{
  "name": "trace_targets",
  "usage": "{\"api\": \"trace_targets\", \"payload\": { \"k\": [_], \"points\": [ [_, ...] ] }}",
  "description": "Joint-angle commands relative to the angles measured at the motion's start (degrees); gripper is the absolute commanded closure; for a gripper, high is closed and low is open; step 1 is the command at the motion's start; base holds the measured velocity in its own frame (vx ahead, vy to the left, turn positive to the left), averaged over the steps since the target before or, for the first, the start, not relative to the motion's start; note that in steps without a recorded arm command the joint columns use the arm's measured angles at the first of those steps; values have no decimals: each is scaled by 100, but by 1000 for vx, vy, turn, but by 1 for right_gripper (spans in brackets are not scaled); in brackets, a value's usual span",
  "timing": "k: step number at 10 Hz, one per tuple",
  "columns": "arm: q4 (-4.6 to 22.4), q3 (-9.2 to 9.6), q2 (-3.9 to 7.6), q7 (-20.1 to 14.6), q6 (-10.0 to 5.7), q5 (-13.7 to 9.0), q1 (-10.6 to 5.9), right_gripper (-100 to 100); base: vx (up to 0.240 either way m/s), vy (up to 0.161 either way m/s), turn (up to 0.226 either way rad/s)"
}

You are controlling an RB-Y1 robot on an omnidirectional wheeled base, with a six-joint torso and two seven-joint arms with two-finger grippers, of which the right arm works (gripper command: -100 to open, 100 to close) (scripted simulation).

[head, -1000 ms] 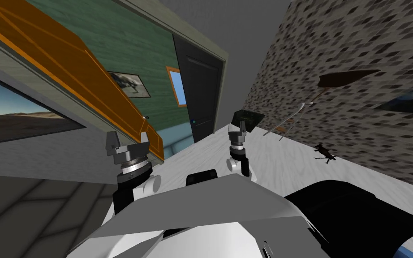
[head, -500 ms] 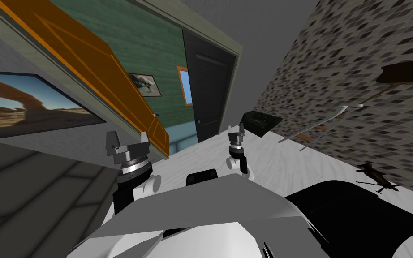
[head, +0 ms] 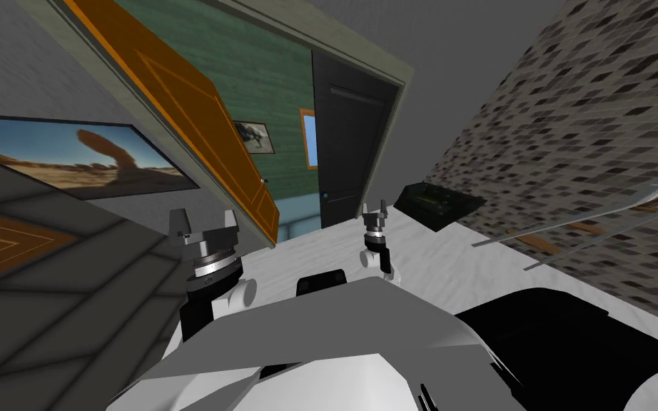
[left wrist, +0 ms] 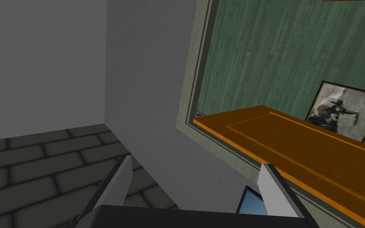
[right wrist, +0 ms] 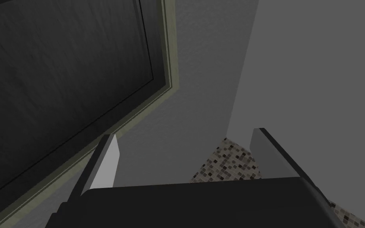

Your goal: Push the door open

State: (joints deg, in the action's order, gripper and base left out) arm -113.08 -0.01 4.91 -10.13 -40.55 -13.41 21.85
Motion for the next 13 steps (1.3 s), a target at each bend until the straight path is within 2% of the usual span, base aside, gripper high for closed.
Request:
{"api": "trace_targets", "payload": {
  "k": [1, 4, 5, 7, 10, 11, 13],
  "points": [
    [266, -73, 33, -219, -66, -176, -72, -100, 81, -76, 288],
    [619, -152, 52, -453, -147, -374, -195, -100, 69, -81, 230],
    [854, -204, 65, -609, -200, -507, -276, -100, 86, -95, 289],
    [1099, -259, 74, -771, -257, -645, -361, -100, 67, -88, 288],
    [1474, -343, 84, -1020, -343, -856, -491, -100, 54, -66, 192],
    [1725, -399, 90, -1187, -400, -998, -579, -100, 54, -108, 335],
    [1982, -457, 90, -1357, -459, -1143, -668, -100, 58, -113, 264]
  ]
}}
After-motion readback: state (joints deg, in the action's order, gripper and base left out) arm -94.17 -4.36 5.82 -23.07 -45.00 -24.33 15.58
